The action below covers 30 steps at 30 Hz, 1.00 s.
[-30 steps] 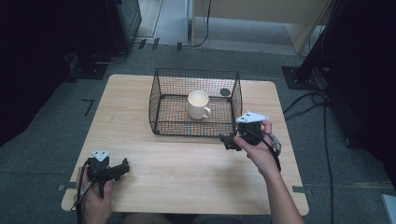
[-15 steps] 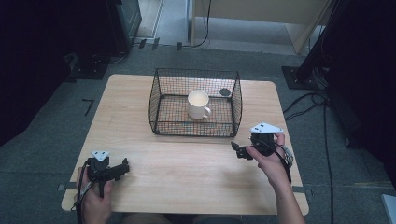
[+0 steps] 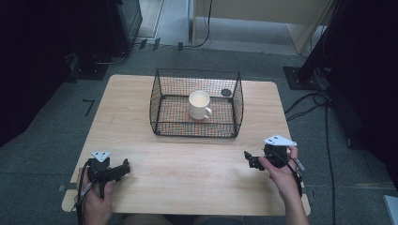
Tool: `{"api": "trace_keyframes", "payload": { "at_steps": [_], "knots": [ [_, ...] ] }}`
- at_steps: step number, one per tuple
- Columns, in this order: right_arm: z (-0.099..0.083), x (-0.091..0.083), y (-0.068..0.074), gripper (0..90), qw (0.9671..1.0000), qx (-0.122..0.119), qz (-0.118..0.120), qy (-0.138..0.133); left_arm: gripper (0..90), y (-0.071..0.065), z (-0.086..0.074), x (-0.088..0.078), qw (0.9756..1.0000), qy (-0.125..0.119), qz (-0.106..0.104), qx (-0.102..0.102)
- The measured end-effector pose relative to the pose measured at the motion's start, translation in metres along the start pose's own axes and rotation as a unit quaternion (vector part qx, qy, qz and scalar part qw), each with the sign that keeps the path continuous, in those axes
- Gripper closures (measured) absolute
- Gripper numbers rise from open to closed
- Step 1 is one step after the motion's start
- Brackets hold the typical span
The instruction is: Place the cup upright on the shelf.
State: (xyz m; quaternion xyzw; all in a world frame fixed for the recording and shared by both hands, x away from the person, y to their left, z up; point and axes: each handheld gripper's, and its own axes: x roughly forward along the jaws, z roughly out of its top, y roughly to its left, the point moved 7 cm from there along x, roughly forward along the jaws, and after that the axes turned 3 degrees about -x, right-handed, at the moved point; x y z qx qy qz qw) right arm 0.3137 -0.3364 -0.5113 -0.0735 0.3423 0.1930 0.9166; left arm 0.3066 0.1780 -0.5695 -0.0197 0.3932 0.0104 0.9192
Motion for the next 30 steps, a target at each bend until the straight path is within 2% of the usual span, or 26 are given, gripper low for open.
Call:
{"api": "trace_keyframes", "payload": {
  "at_steps": [9, 18, 30],
  "knots": [
    [-0.025, -0.006, -0.015, 0.0, 0.9996, 0.019, -0.018, 0.007, 1.9, 0.0, 0.0, 0.0, 1.0, 0.0, 0.0, 0.0],
    [-0.058, -0.015, -0.034, 0.0, 0.9978, 0.046, -0.043, 0.018, 1.9, 0.0, 0.0, 0.0, 1.0, 0.0, 0.0, 0.0],
    [-0.084, -0.023, -0.048, 0.0, 0.9956, 0.062, -0.064, 0.03, 1.9, 0.0, 0.0, 0.0, 1.0, 0.0, 0.0, 0.0]
  ]
}}
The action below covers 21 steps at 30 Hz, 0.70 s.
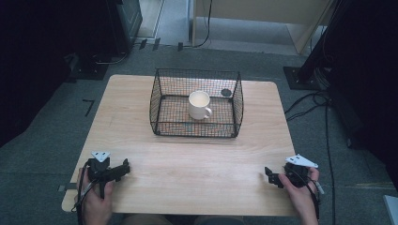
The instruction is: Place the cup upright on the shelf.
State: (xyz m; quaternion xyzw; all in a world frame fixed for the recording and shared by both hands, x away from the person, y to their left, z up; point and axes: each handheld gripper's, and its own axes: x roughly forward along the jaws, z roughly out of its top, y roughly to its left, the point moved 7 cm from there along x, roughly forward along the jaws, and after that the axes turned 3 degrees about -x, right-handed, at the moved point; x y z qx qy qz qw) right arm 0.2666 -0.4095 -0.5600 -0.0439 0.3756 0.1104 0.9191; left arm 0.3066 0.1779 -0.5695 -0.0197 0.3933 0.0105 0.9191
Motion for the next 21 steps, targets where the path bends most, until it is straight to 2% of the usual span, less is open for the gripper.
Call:
{"api": "trace_keyframes", "payload": {
  "at_steps": [12, 15, 21],
  "knots": [
    [-0.021, -0.002, -0.013, 0.0, 0.9995, 0.002, -0.022, 0.021, 1.9, 0.0, 0.0, 0.0, 1.0, 0.0, 0.0, 0.0],
    [-0.024, -0.003, -0.014, 0.0, 0.9996, 0.012, -0.019, 0.015, 1.9, 0.0, 0.0, 0.0, 1.0, 0.0, 0.0, 0.0],
    [-0.025, -0.003, -0.014, 0.0, 0.9998, 0.008, -0.018, 0.003, 1.9, 0.0, 0.0, 0.0, 1.0, 0.0, 0.0, 0.0]
  ]
}}
